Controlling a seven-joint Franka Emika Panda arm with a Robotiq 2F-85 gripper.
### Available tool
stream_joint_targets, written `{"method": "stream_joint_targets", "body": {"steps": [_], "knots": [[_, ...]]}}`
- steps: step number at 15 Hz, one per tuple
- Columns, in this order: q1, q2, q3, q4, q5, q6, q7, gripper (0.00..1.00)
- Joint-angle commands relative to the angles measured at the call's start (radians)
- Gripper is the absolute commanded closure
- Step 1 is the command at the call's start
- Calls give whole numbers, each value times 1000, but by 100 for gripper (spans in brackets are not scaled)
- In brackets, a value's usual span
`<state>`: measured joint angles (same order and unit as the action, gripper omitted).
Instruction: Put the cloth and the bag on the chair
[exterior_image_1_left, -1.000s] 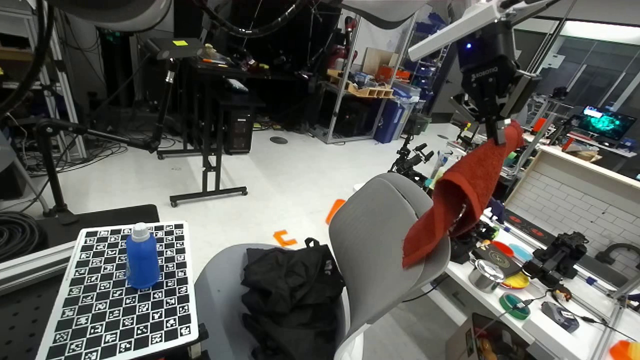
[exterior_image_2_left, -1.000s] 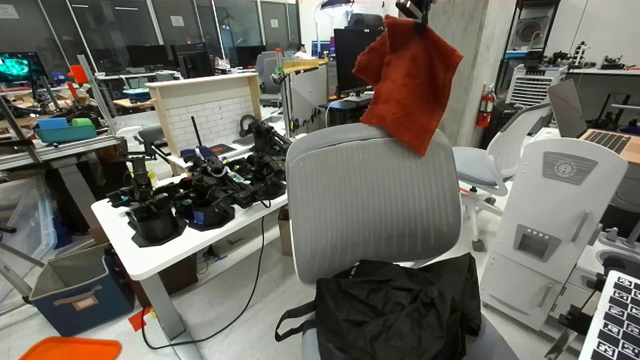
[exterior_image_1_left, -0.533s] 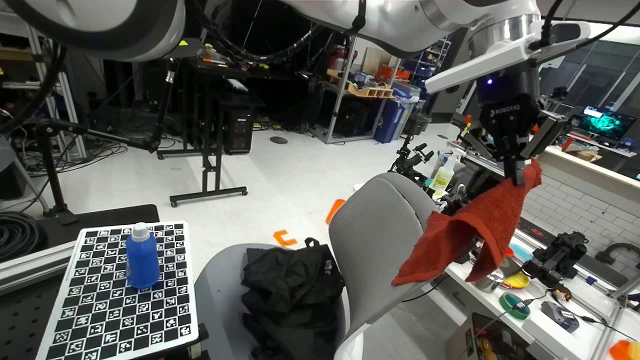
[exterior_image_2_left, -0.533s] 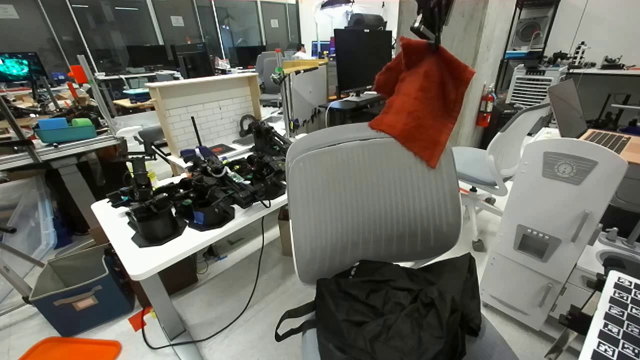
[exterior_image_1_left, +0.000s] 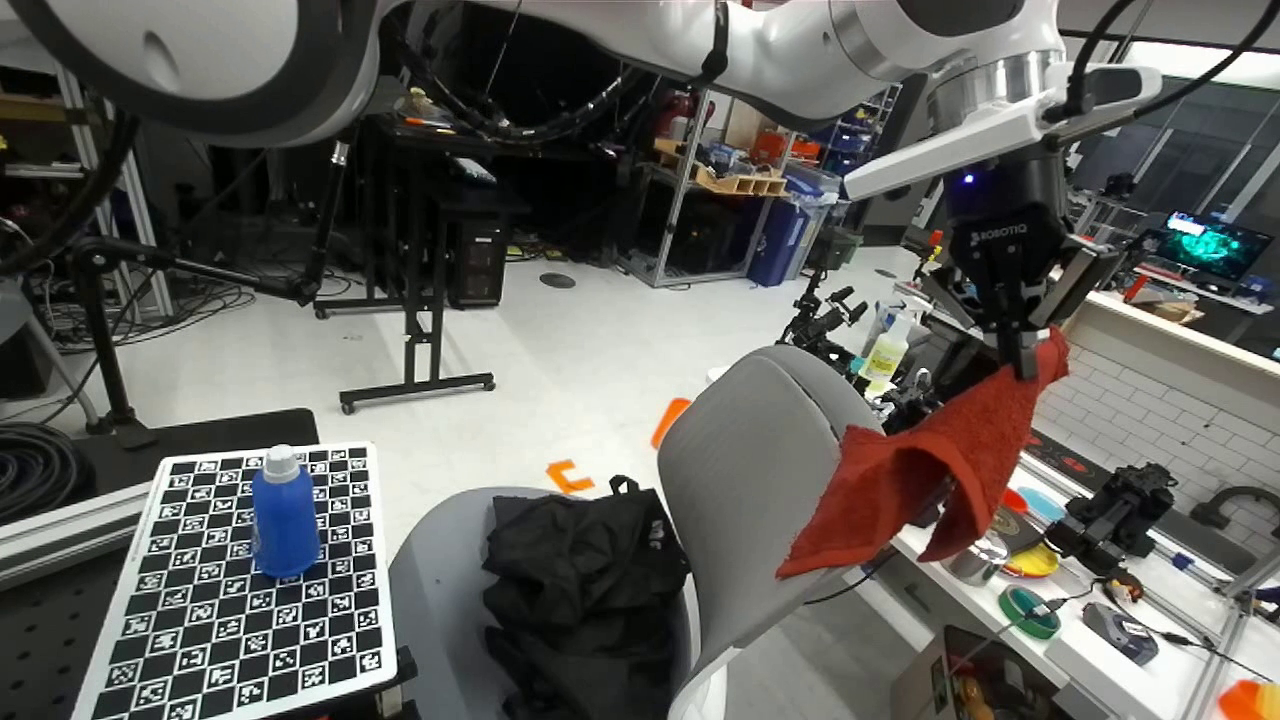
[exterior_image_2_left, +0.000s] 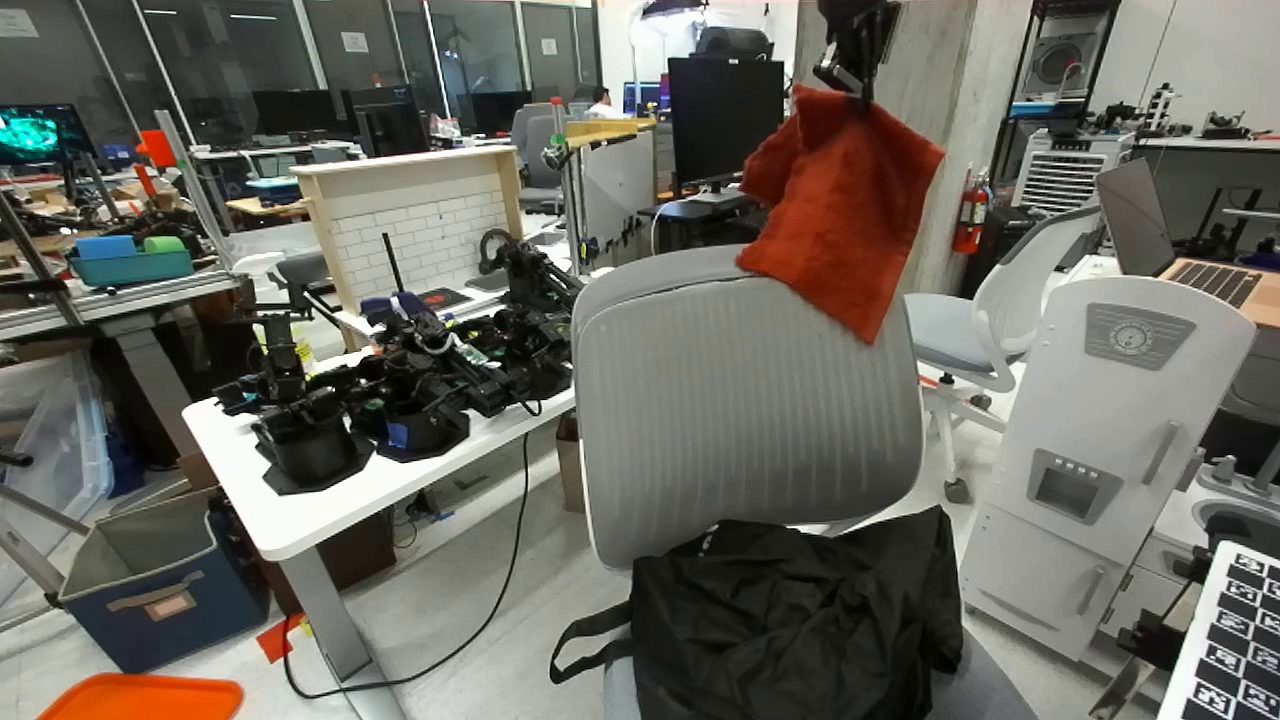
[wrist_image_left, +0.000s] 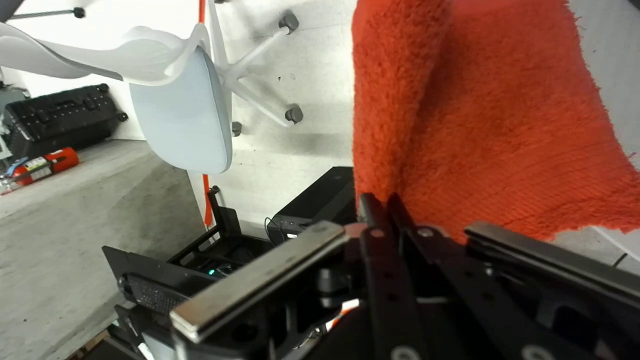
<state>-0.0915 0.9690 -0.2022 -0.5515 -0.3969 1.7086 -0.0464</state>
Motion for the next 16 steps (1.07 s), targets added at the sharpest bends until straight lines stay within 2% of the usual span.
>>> {"method": "stream_joint_targets", "body": {"steps": [1, 8, 10, 16], "knots": [[0, 32, 2, 59, 5, -11, -26, 99], [38, 33, -2, 72, -1, -28, -27, 99], [45, 30, 0, 75, 5, -37, -28, 69], [42, 25, 11, 71, 22, -53, -48, 27]]}}
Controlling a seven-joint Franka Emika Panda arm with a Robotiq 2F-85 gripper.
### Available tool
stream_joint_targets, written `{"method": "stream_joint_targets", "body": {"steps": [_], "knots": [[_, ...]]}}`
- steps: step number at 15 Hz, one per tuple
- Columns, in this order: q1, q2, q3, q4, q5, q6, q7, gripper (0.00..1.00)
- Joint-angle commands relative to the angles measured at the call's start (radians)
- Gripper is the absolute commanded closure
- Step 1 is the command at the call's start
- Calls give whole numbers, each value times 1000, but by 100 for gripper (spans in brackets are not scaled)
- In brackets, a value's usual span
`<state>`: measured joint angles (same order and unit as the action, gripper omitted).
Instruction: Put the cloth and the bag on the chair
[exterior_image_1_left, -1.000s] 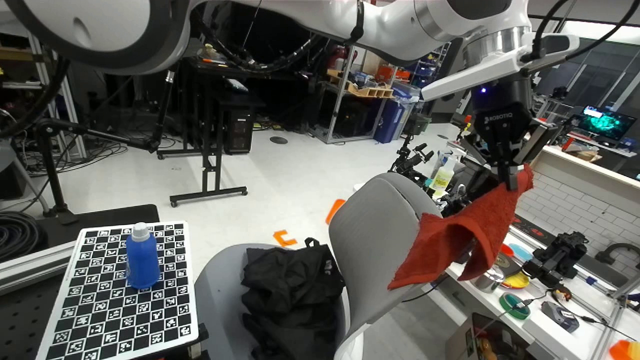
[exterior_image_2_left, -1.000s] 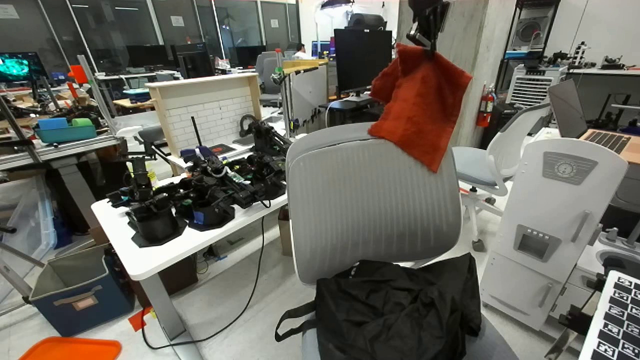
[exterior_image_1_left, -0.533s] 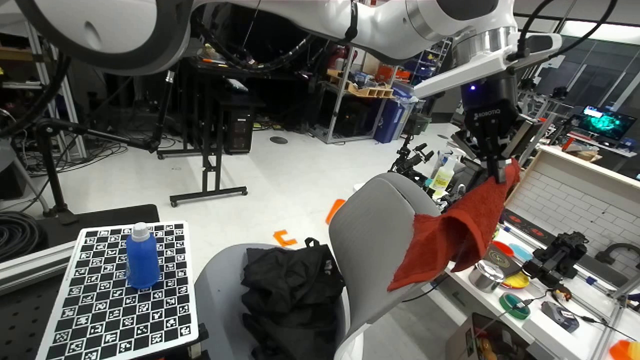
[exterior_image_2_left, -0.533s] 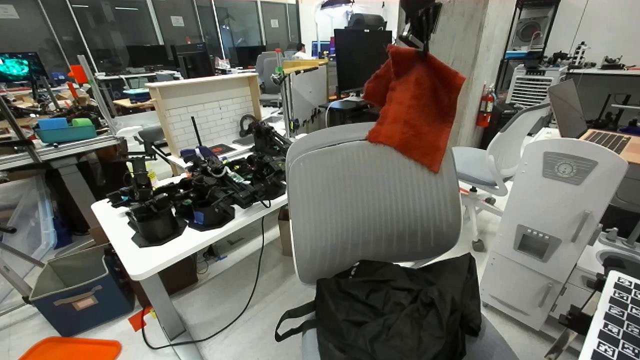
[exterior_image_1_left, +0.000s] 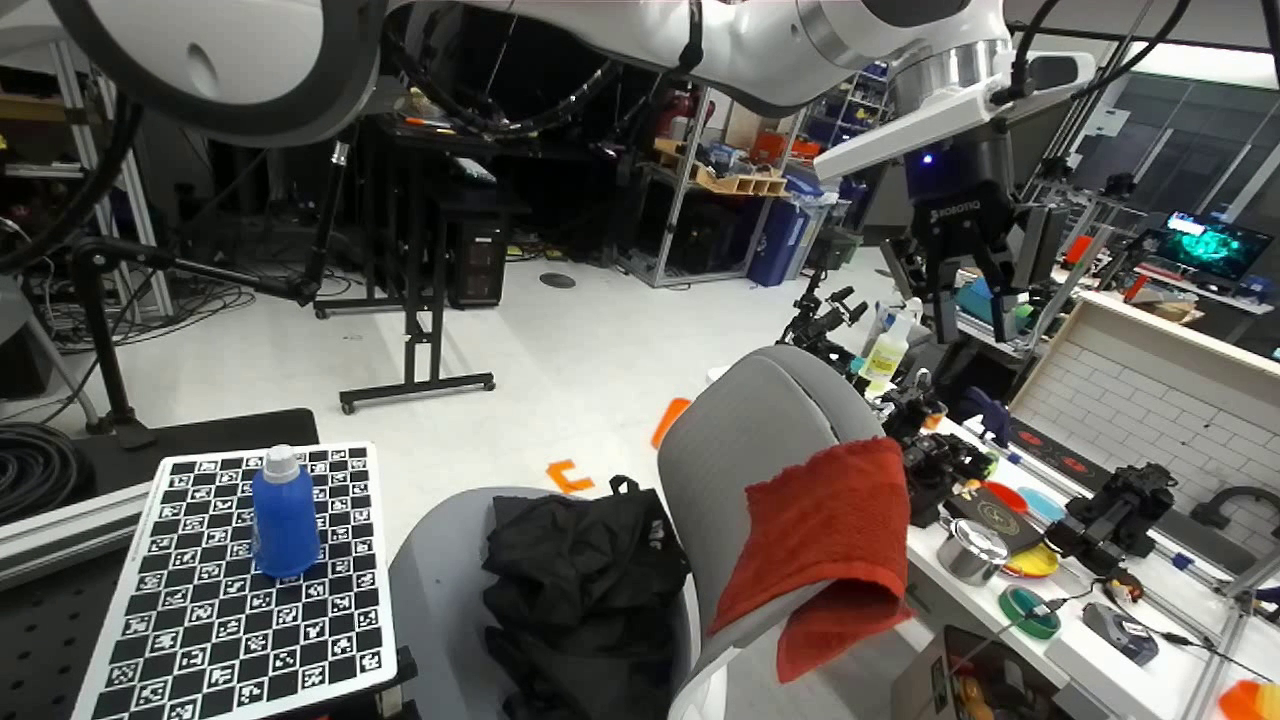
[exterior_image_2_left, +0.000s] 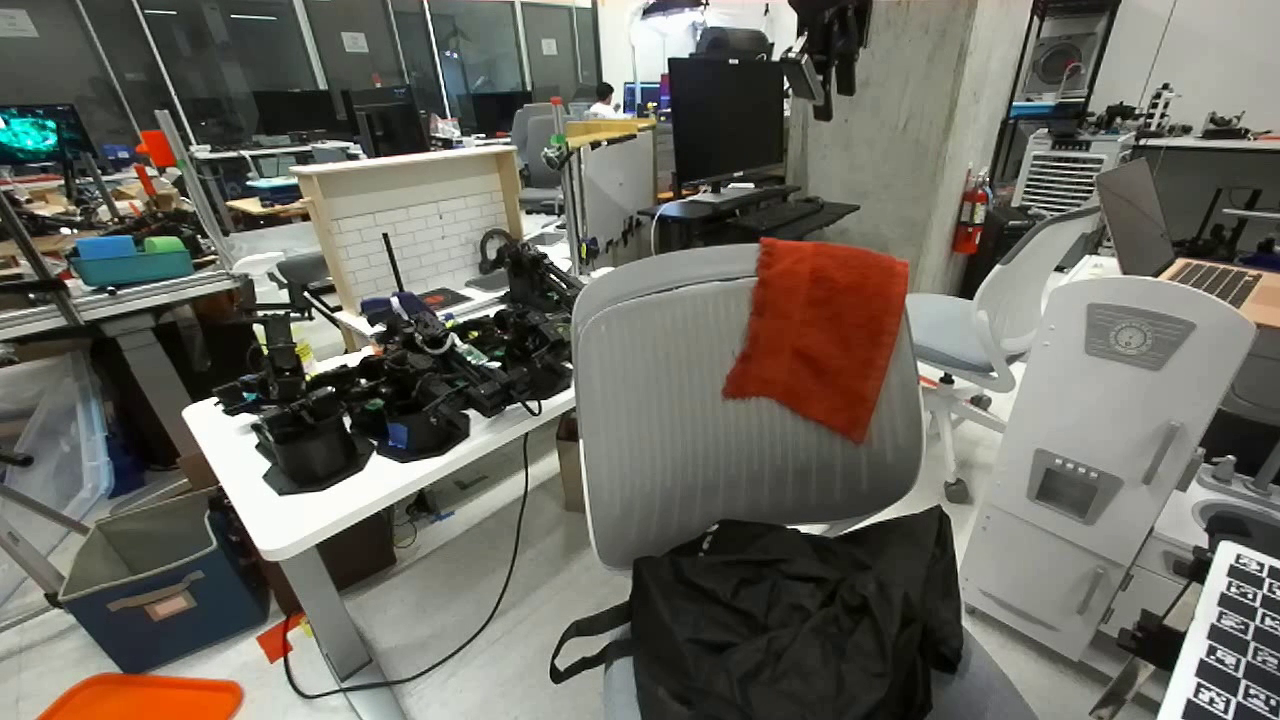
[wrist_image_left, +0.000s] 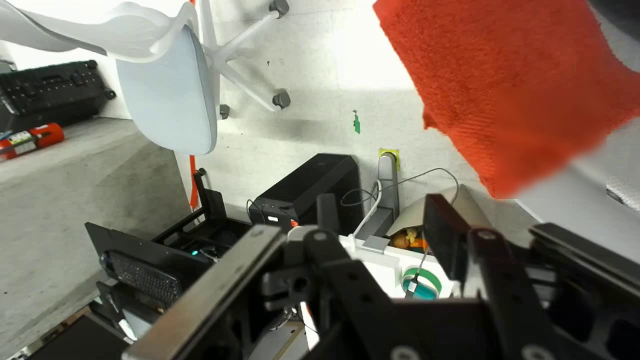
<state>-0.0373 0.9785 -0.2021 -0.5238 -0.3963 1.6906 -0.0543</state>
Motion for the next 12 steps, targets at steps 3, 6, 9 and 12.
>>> {"method": "stream_joint_targets", "body": {"steps": [3, 6, 9, 12], "knots": [[-11, 5, 13, 24, 24, -41, -47, 6], [12, -11, 37, -18, 44, -50, -47, 0], [45, -40, 92, -82, 85, -64, -76, 0], [88, -100, 103, -164, 91, -186, -11, 0]]}}
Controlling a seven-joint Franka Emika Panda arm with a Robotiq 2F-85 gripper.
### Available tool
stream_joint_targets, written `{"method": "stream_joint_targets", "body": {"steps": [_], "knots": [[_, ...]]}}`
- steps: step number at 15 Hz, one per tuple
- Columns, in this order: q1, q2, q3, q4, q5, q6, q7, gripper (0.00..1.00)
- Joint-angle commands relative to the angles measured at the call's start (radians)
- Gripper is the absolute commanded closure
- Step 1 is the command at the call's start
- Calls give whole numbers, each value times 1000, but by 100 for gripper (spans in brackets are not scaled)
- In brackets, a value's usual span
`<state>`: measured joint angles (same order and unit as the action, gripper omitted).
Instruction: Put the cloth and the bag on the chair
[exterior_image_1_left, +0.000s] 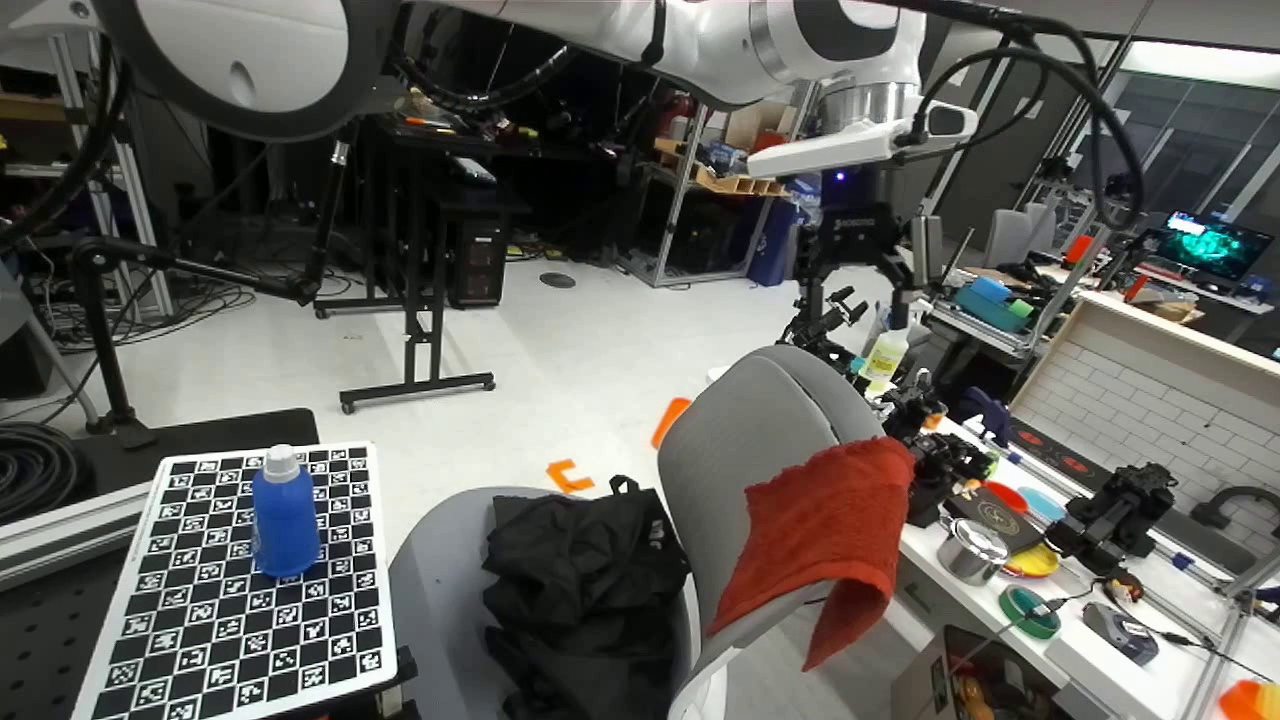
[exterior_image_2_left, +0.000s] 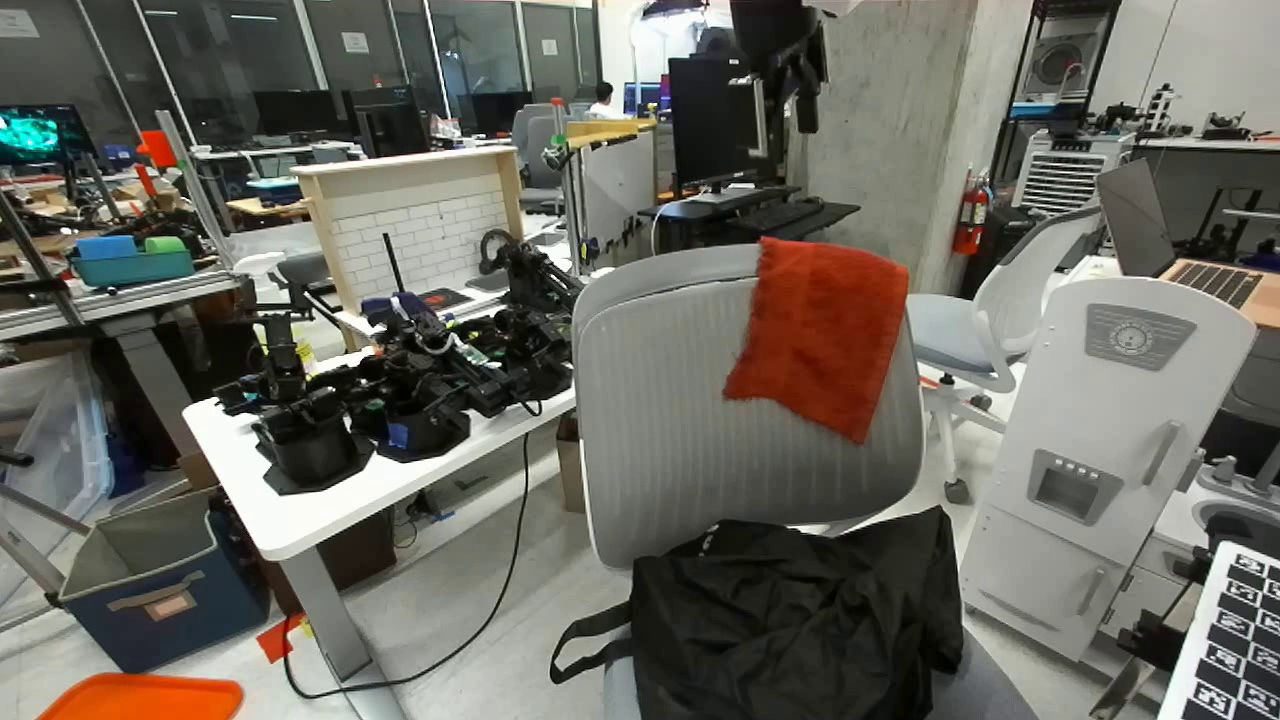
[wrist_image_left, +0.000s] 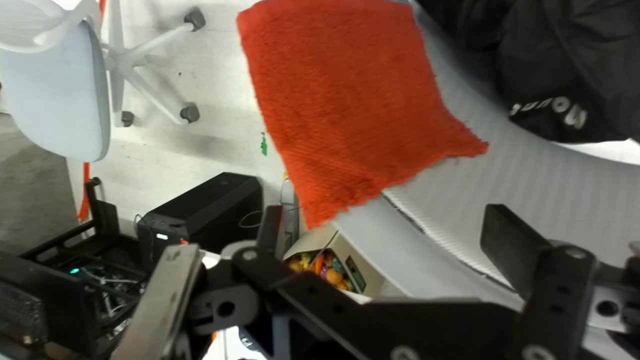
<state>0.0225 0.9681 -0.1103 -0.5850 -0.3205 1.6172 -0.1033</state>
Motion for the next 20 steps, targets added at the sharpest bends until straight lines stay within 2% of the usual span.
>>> {"method": "stream_joint_targets", "body": {"steps": [1, 2, 3, 5, 11, 15, 20], "knots": [[38, -106, 4, -123, 9, -150, 71, 0], [45, -126, 2, -147, 10, -181, 99, 0], [40, -42, 4, -50, 0, -131, 62, 0], [46, -77, 4, -84, 0, -168, 84, 0], [44, -99, 4, -121, 0, -171, 89, 0], [74, -182, 20, -294, -11, -59, 91, 0], [142, -288, 52, -549, -14, 143, 106, 0]]}}
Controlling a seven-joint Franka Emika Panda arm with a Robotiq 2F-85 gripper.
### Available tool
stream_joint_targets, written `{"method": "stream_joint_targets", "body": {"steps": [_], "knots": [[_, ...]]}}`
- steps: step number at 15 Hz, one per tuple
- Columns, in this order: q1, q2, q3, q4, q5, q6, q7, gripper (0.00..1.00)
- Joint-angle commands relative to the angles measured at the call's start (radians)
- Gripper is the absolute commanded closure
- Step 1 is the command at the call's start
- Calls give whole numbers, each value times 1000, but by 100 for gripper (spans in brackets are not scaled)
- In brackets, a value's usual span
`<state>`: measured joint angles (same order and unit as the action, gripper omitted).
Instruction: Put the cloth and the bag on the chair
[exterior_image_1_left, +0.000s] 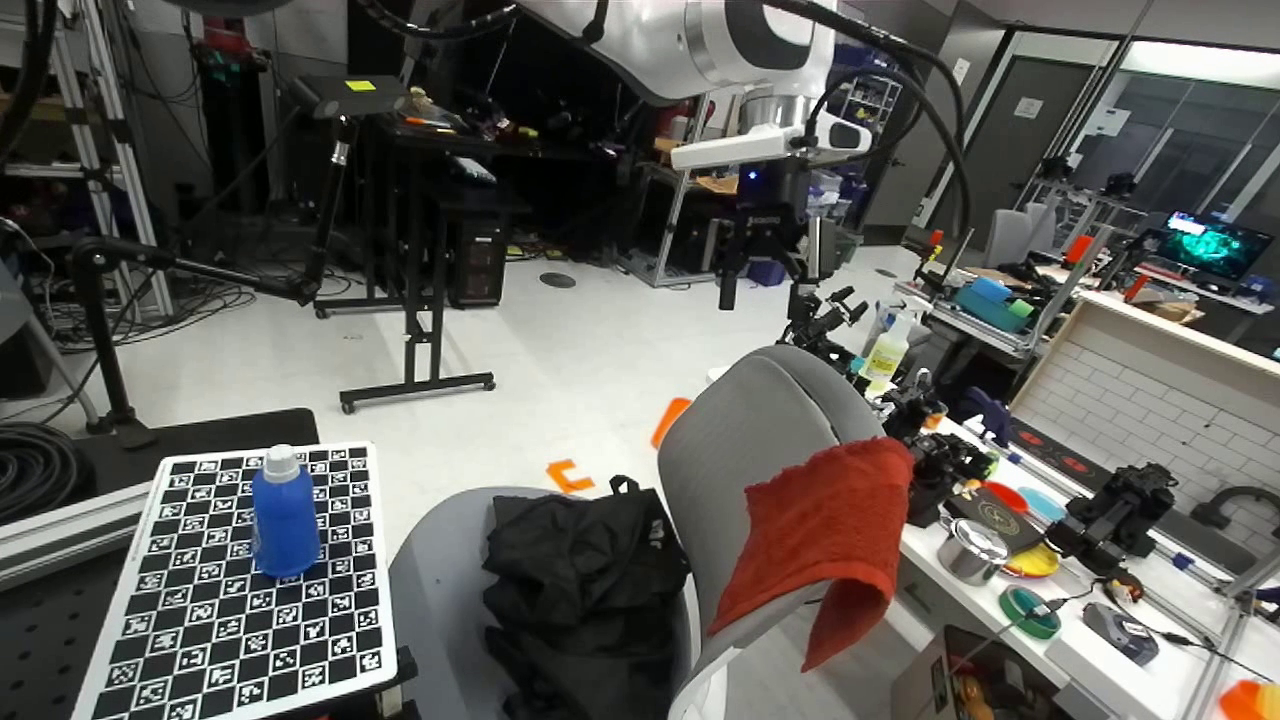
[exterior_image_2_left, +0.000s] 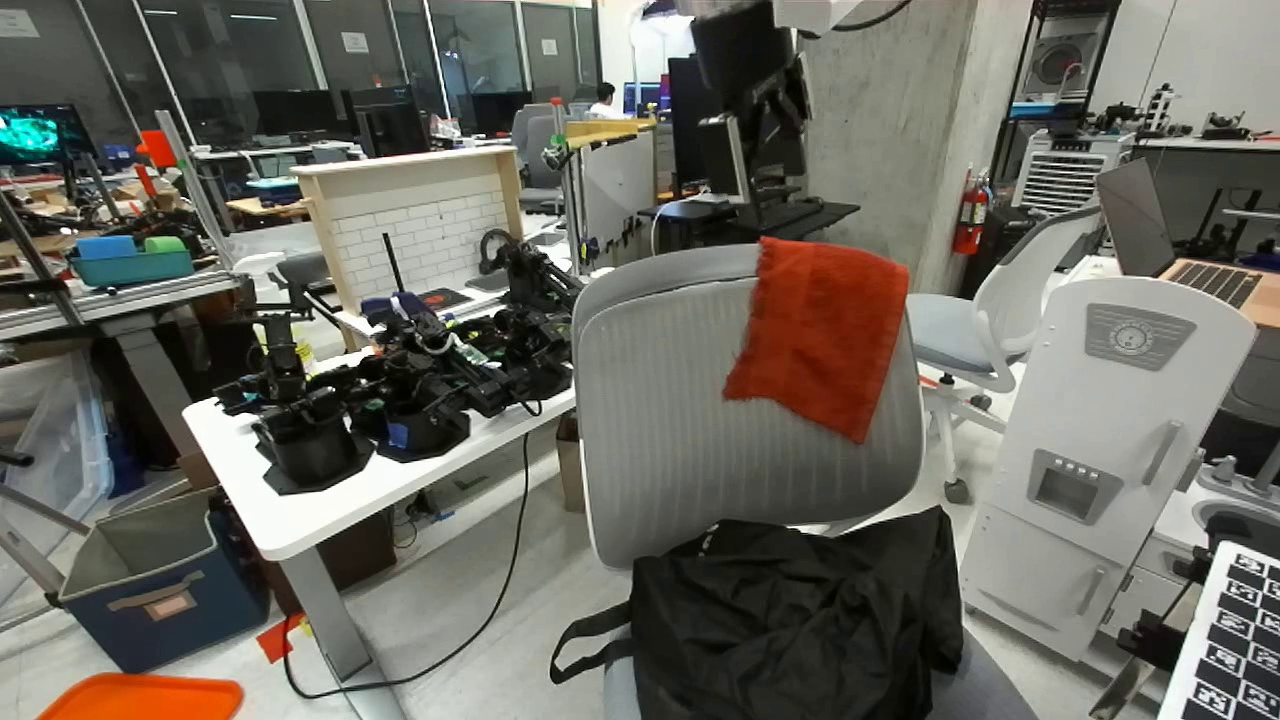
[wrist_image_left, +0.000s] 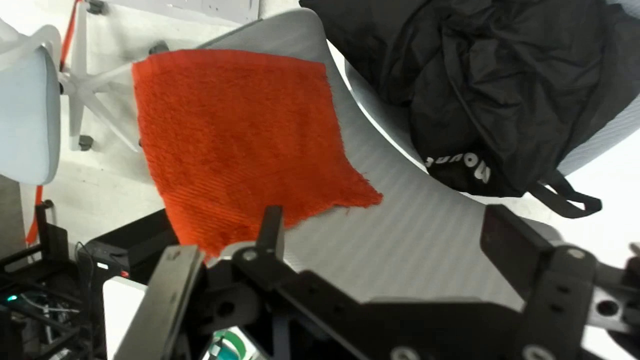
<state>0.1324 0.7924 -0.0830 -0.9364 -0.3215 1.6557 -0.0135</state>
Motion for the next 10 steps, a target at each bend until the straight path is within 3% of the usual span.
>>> {"method": "stream_joint_targets", "body": {"steps": [1, 10], "knots": [[46, -128, 30, -245, -12, 144, 28, 0], [96, -231, 80, -699, -22, 476, 119, 0]]}}
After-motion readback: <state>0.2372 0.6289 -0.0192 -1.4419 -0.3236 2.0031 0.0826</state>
